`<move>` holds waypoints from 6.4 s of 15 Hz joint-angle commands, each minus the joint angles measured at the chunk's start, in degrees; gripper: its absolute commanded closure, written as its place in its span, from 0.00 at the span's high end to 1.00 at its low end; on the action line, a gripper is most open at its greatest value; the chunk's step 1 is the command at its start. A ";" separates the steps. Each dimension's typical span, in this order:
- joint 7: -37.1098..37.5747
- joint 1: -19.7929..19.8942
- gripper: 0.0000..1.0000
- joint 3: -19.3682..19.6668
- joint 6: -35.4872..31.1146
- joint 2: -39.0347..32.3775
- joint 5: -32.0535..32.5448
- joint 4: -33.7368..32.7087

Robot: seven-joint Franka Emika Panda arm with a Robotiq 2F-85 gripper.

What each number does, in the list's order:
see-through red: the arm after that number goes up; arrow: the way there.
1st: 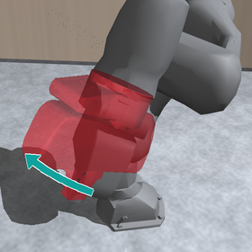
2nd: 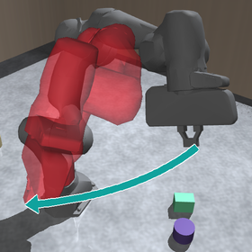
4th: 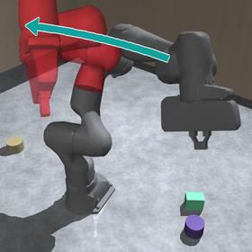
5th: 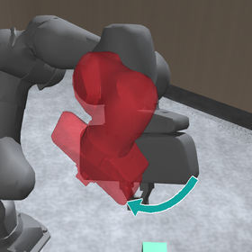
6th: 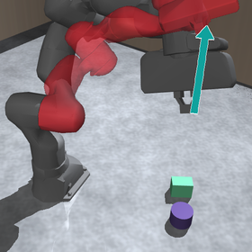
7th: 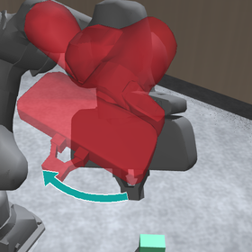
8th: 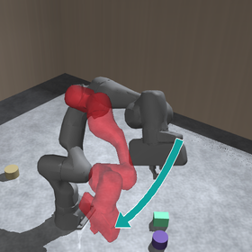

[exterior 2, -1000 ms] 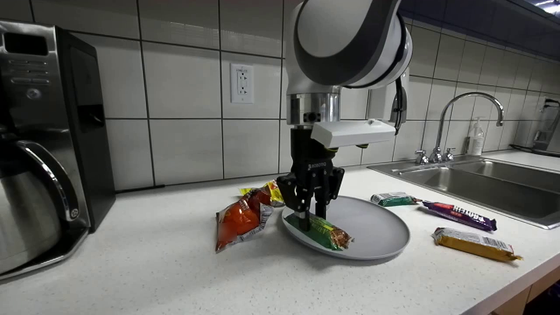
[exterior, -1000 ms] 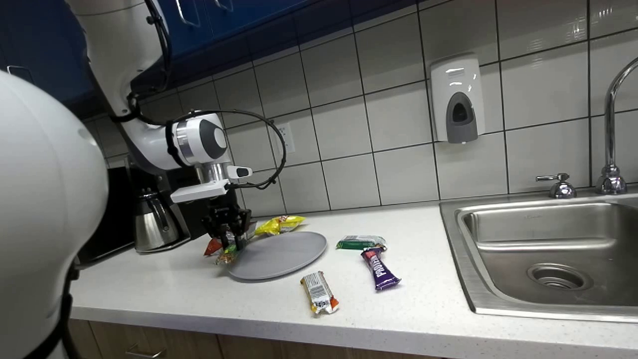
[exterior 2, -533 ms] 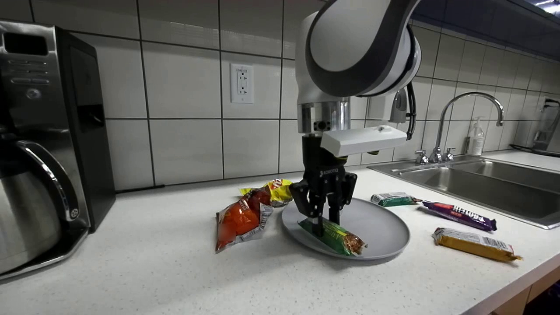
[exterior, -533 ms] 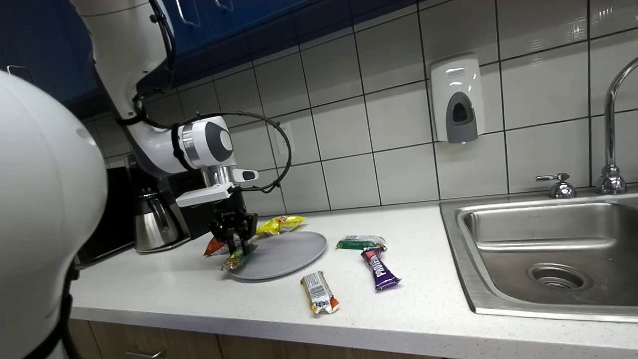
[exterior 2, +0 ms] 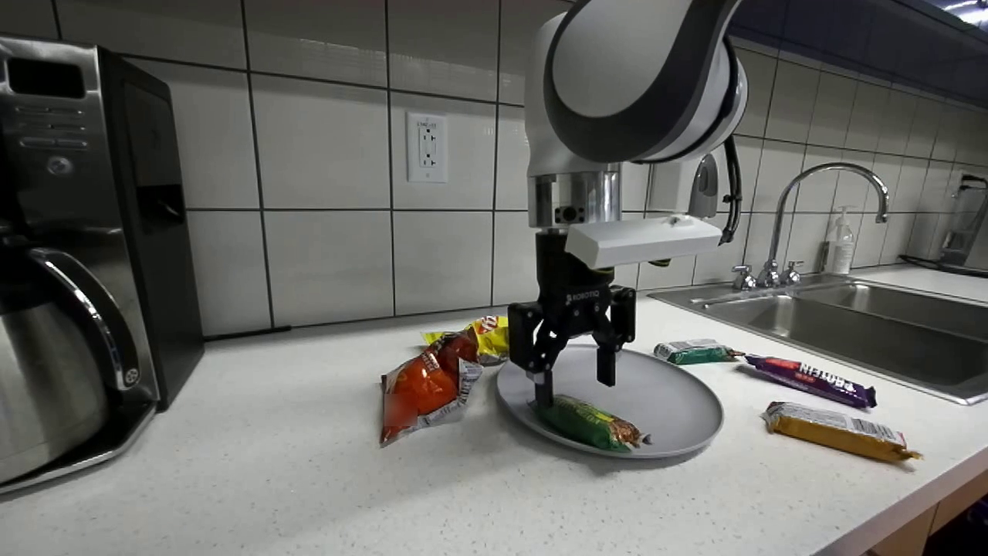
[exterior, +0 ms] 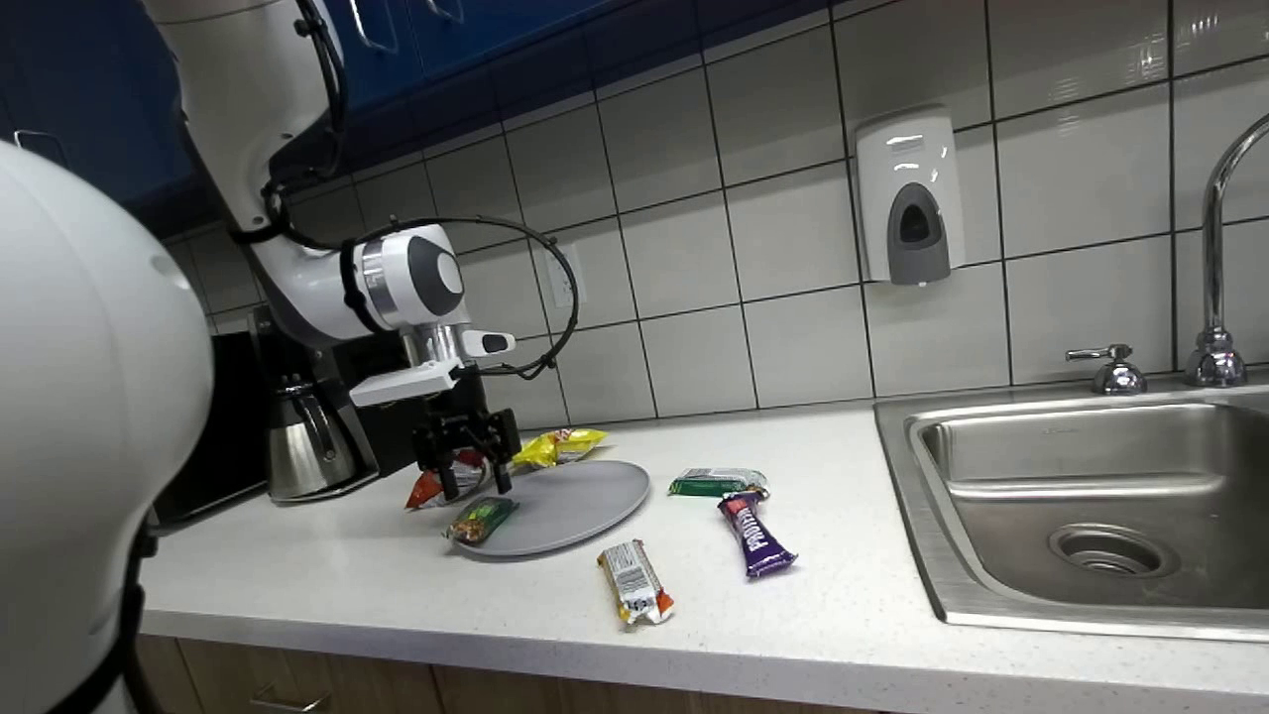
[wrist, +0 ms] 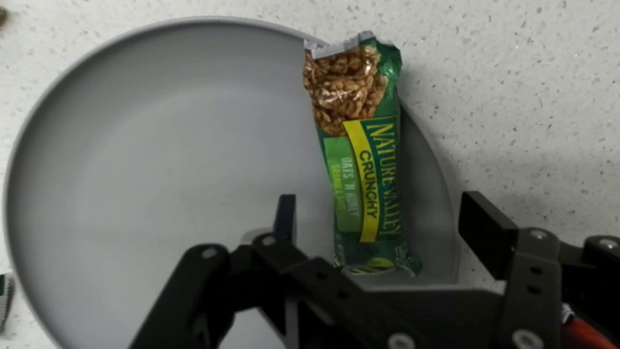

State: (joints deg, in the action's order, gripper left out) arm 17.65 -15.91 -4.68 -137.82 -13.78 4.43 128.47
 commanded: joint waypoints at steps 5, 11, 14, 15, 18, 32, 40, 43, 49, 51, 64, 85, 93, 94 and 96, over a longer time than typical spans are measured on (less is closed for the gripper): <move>4.47 0.29 1.00 -1.45 1.72 8.92 2.22 5.46; 6.30 1.24 1.00 -2.79 4.81 16.36 4.07 9.76; 7.74 2.11 1.00 -3.23 6.55 20.00 4.28 12.04; 8.39 2.50 1.00 -3.26 6.93 21.14 4.30 12.77; 10.44 4.07 1.00 -3.39 8.16 24.10 4.56 14.76; 10.97 12.52 1.00 -2.52 12.56 32.52 4.58 23.16; 8.37 16.18 1.00 -0.83 15.71 37.88 5.34 26.85; 7.46 17.56 1.00 0.04 17.20 40.55 6.04 28.08; 7.60 18.57 1.00 0.08 16.91 38.63 4.89 26.78; 7.62 18.51 1.00 -0.04 16.84 38.22 4.91 26.77; 4.39 19.66 1.00 1.72 14.64 36.58 6.56 27.48; -23.42 21.33 1.00 9.97 5.81 21.24 8.72 25.52; -31.79 20.96 1.00 10.00 4.61 16.70 12.17 23.27; -32.53 20.86 1.00 9.92 4.46 16.11 12.34 22.91; -34.10 20.66 1.00 9.76 3.76 14.80 12.35 22.18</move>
State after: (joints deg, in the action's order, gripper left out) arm -13.57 4.86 5.17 -133.12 3.48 15.63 152.64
